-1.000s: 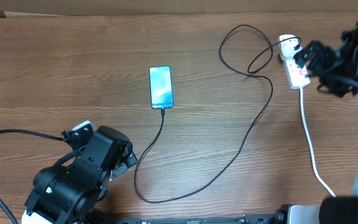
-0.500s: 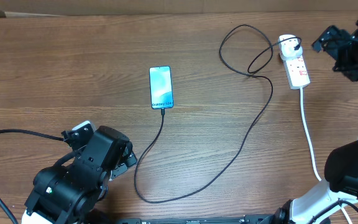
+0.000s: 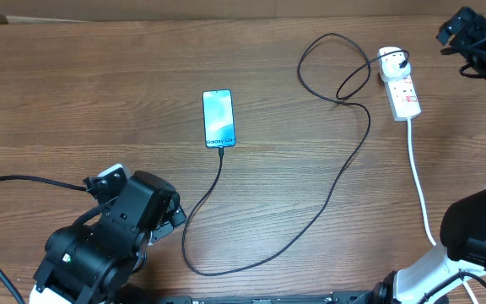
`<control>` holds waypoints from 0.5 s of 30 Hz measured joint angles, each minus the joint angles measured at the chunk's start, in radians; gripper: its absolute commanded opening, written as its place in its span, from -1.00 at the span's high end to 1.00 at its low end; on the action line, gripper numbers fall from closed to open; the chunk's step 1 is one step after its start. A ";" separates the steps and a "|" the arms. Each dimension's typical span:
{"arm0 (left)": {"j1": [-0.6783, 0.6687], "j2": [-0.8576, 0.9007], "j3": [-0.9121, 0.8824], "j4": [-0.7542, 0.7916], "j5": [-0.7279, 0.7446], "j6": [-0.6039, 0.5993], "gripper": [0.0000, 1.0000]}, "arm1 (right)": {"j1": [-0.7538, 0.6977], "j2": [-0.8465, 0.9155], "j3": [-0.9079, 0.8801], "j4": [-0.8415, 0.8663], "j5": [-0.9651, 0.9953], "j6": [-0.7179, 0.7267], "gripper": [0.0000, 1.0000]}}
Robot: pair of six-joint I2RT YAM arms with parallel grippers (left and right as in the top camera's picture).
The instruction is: Plug charger to phone and switch on socket
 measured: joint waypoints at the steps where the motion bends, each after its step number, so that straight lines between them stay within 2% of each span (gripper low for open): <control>1: 0.000 0.000 0.000 0.000 0.000 0.000 -0.99 | 0.000 0.002 0.000 0.002 0.011 0.000 -1.00; 15: 0.000 0.000 0.000 0.000 0.000 0.000 -0.99 | 0.000 0.178 -0.004 0.097 0.086 -0.001 -1.00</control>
